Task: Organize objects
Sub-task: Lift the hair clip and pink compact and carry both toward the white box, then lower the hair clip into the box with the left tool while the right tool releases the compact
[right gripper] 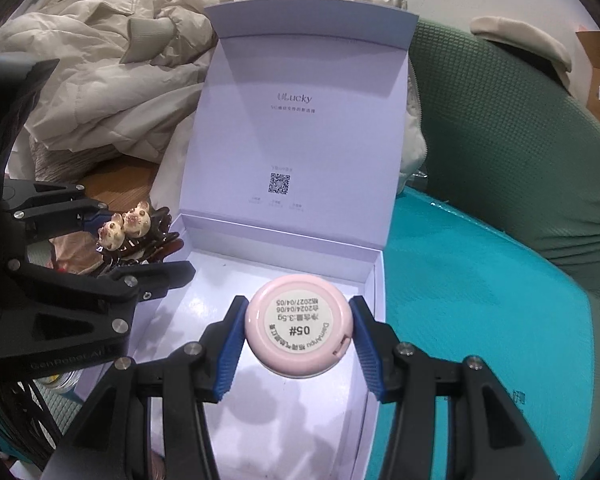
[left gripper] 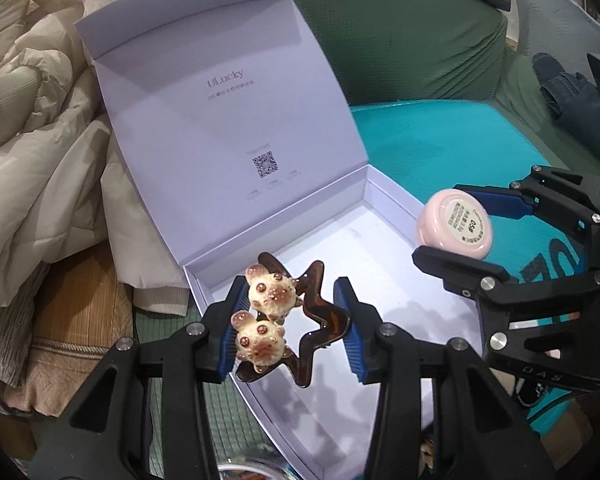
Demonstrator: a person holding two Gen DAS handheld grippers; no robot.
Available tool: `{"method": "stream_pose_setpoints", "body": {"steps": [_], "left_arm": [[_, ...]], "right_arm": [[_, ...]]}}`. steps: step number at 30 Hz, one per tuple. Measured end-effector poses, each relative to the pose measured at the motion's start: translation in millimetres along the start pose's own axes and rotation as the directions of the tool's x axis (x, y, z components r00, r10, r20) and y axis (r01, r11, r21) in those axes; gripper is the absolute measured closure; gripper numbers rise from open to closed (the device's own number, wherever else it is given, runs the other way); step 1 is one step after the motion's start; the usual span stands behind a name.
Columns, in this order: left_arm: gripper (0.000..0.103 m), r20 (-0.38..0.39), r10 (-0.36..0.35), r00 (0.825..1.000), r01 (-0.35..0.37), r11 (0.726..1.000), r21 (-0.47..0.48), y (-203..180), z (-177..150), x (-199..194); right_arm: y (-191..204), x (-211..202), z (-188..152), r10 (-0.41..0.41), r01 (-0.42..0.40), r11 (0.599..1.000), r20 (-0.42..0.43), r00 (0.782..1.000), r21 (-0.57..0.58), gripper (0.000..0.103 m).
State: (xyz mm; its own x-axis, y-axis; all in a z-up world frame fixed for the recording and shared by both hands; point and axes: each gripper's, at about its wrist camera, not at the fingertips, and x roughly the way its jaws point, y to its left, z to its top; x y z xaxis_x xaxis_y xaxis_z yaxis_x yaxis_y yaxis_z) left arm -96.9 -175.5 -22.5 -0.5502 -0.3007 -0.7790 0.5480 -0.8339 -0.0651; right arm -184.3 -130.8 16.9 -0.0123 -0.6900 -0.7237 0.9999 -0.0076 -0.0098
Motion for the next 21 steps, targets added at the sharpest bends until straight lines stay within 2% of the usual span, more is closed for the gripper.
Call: {"method": "stream_pose_setpoints", "body": {"steps": [9, 12, 21], "left_arm": [[0.062, -0.026, -0.002, 1.000, 0.002, 1.000, -0.011, 8, 10, 29], [0.062, -0.030, 0.012, 0.999, -0.012, 1.000, 0.001, 8, 13, 40], [0.062, -0.070, 0.002, 0.998, -0.004, 1.000, -0.029, 9, 16, 69]], "right_arm": [[-8, 42, 7, 0.011, -0.011, 1.000, -0.054, 0.999, 0.000, 0.051], [-15, 54, 7, 0.042, -0.039, 0.999, -0.081, 0.996, 0.030, 0.051], [-22, 75, 4, 0.045, -0.042, 0.999, -0.122, 0.992, 0.027, 0.051]]}}
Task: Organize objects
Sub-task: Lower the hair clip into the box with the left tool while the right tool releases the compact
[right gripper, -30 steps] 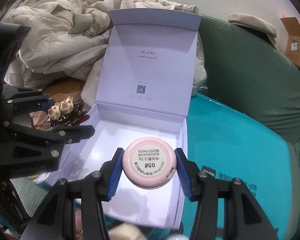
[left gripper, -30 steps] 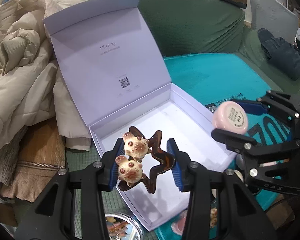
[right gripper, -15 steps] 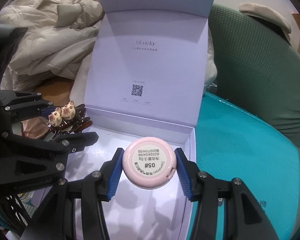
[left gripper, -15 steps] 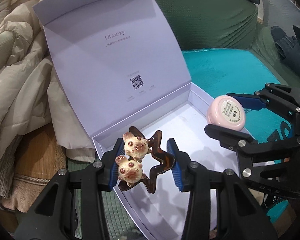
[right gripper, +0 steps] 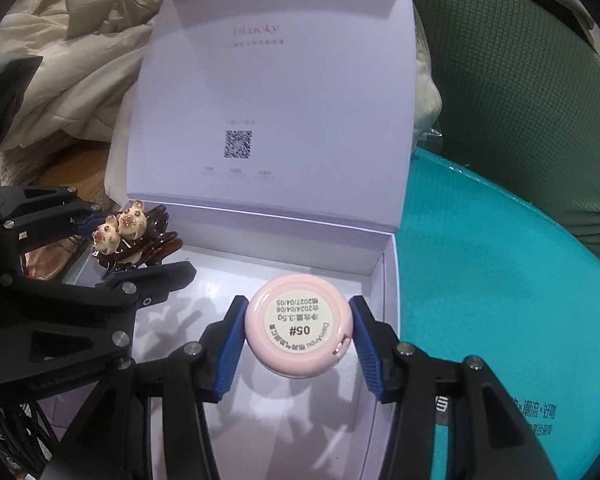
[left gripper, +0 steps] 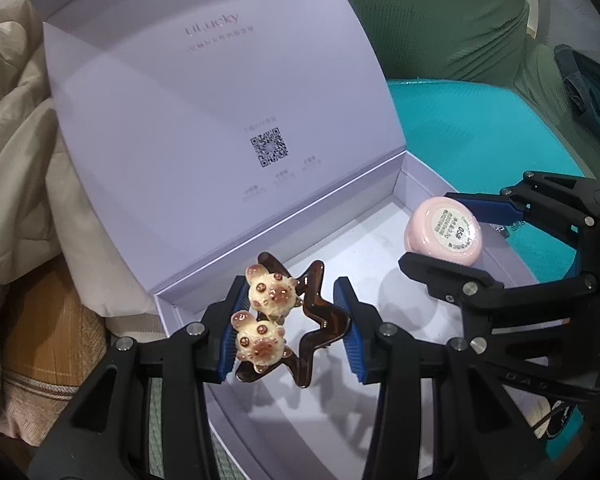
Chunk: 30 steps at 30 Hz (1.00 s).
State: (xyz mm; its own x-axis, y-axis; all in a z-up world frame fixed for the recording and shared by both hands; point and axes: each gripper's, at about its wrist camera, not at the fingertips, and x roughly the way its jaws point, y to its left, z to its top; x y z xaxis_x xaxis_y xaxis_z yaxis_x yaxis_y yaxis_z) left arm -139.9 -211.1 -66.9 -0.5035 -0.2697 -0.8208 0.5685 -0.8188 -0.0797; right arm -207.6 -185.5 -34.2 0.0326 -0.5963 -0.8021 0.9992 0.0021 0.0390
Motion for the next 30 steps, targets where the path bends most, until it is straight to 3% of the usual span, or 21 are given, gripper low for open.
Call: {"method": "stream_pose_setpoints", "body": {"steps": [12, 18, 30], "left_arm": [[0.062, -0.086, 0.001, 0.996, -0.007, 0.997, -0.071, 10, 1, 30], [0.062, -0.144, -0.033, 0.989, 0.012, 0.990, -0.143, 20, 0, 43], [0.062, -0.174, 0.002, 0.985, -0.028, 0.989, -0.147, 19, 0, 49]], "right_arm": [[-5, 27, 10, 0.014, -0.016, 1.000, -0.076, 0.997, -0.013, 0.051], [-4, 35, 13, 0.000, -0.003, 0.999, -0.090, 0.996, -0.033, 0.051], [-10, 41, 12, -0.004, 0.000, 0.999, -0.113, 0.994, -0.032, 0.051]]}}
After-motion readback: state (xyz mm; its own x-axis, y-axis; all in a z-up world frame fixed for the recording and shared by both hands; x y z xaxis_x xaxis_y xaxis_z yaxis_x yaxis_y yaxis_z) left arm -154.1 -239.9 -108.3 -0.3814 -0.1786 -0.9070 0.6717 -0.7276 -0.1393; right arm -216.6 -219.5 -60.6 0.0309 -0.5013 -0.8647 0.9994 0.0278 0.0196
